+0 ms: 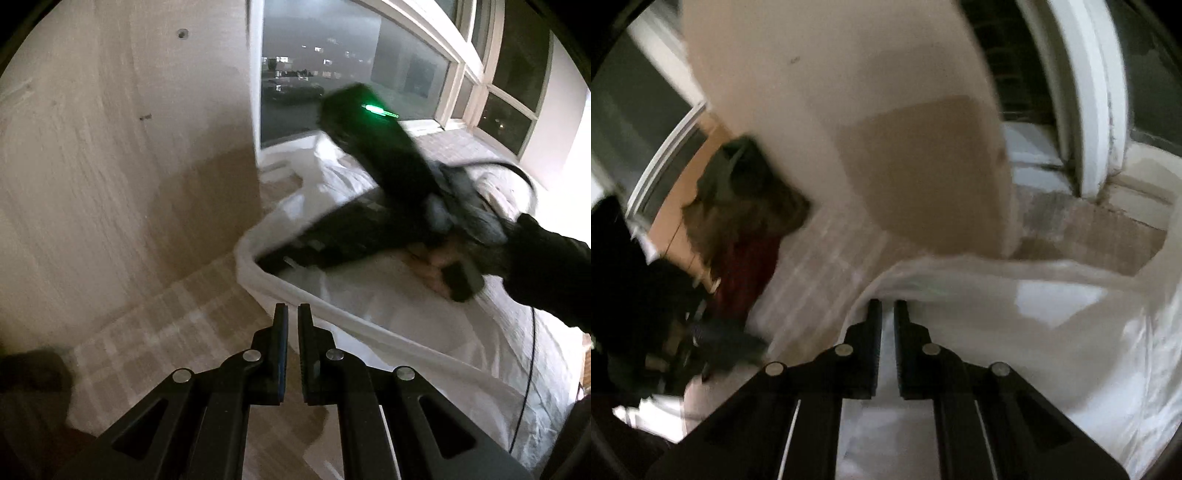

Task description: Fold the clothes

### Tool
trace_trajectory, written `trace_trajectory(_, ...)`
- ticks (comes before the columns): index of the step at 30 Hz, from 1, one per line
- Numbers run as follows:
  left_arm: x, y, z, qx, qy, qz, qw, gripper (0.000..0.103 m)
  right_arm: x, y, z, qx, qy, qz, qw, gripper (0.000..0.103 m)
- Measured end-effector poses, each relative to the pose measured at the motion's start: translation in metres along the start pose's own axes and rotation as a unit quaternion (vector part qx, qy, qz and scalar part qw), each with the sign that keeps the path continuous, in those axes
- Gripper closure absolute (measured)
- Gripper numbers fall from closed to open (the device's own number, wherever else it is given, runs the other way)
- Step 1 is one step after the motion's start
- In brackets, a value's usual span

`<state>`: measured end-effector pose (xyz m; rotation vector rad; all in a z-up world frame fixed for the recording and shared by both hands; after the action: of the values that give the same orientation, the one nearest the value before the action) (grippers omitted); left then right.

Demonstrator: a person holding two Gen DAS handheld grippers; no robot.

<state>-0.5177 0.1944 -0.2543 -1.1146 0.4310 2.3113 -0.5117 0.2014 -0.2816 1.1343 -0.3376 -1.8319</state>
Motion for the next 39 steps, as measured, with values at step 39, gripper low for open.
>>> trace_trajectory(39,0.09,-0.023,0.04,0.059,0.049,-0.032,0.9965,0.097,-0.076,-0.018,-0.059,0.039,0.023,-0.13,0.99,0.095)
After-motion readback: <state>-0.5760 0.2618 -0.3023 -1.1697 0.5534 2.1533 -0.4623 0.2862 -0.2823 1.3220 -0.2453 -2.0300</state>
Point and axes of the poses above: each gripper's, at about its wrist camera, not at the fingertips, and x roughly the way its jaws point, y to its left, z to its top, the point moved 10 cm from there along x, roughly the way its jaws point, and after that the axes turned 10 degrees about z, right-handed, at the moved point
